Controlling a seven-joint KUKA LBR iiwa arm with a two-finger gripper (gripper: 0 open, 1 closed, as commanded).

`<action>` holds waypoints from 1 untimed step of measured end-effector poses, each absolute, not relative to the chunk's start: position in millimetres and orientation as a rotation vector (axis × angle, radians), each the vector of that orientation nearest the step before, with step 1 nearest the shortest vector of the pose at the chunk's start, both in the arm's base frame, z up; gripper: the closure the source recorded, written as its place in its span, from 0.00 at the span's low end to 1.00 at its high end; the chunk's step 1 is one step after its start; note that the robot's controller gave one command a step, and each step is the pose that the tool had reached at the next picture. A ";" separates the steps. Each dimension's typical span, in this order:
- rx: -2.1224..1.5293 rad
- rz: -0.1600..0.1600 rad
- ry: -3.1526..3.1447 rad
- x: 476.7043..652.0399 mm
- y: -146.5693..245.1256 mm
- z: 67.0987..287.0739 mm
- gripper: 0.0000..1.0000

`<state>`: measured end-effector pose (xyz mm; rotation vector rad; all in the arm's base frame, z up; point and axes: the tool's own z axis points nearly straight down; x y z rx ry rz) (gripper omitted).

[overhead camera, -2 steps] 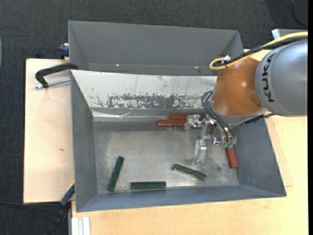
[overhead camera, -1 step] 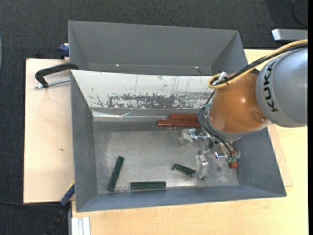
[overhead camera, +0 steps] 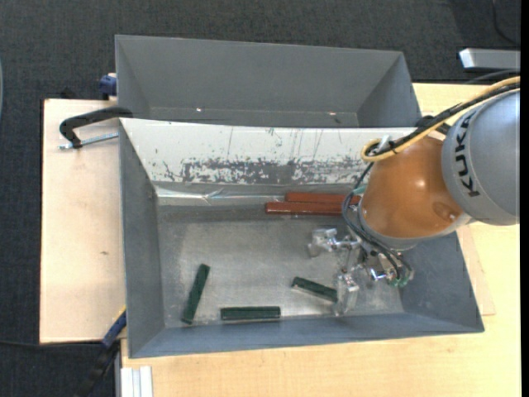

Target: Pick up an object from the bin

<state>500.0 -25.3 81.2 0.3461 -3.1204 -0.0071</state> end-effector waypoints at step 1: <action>0.715 -0.002 -3.060 492.5 9.1 70.9 1.00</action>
Offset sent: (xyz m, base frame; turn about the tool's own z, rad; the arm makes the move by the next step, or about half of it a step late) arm 0.0000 0.0000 0.0000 0.0000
